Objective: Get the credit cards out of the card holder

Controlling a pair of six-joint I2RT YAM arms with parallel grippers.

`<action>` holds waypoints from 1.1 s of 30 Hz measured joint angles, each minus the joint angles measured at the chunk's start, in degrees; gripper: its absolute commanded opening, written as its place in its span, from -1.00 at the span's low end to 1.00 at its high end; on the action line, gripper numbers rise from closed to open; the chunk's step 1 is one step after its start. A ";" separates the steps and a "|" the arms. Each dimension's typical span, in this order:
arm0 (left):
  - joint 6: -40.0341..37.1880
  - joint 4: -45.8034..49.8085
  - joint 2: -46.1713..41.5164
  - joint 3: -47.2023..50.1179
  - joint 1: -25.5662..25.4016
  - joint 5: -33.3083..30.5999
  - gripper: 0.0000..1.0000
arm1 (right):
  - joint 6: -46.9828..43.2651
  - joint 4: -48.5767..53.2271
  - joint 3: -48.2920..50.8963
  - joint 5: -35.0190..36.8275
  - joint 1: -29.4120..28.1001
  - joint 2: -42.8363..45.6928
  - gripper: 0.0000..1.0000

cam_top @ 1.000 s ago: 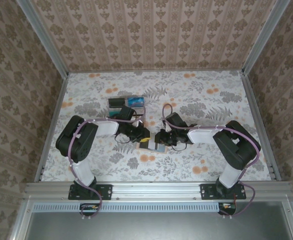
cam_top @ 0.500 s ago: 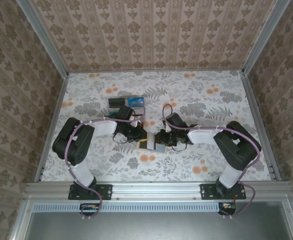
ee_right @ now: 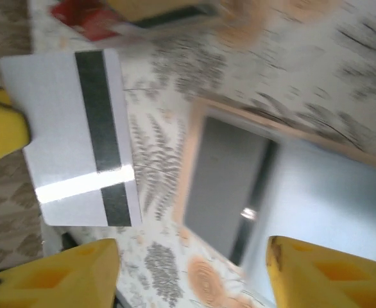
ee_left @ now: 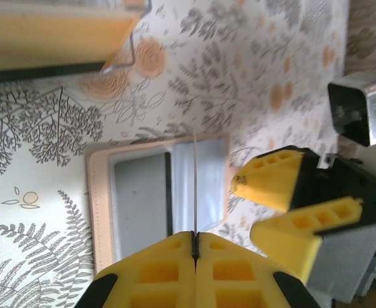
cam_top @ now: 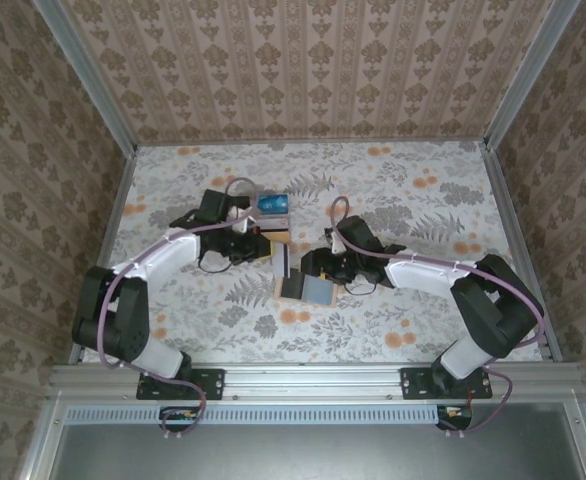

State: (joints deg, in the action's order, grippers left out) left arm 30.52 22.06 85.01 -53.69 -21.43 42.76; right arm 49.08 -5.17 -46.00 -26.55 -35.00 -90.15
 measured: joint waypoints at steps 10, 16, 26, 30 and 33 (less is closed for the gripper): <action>12.09 -13.88 -4.61 1.75 4.11 8.20 -1.00 | 10.43 -16.48 -5.46 -8.26 1.66 -3.76 0.41; 16.85 -19.39 -4.61 4.42 6.25 10.69 -1.00 | 16.55 -24.63 -5.92 -10.16 1.75 -5.29 0.16; 19.89 -23.85 -4.63 6.32 8.04 13.44 -1.00 | 20.04 -28.02 -5.92 -10.21 1.86 -5.62 -0.34; 20.94 -25.40 -4.66 6.60 8.22 14.03 -1.00 | 19.02 -26.91 -5.97 -10.12 2.10 -5.86 -0.67; 20.85 -24.79 -4.79 6.60 8.44 14.16 -0.83 | 16.87 -25.55 -6.16 -9.79 2.12 -5.86 -0.90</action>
State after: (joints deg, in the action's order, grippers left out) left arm 51.37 -2.72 80.23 -47.09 -12.99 56.93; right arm 65.95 -30.72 -52.16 -36.34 -32.88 -96.01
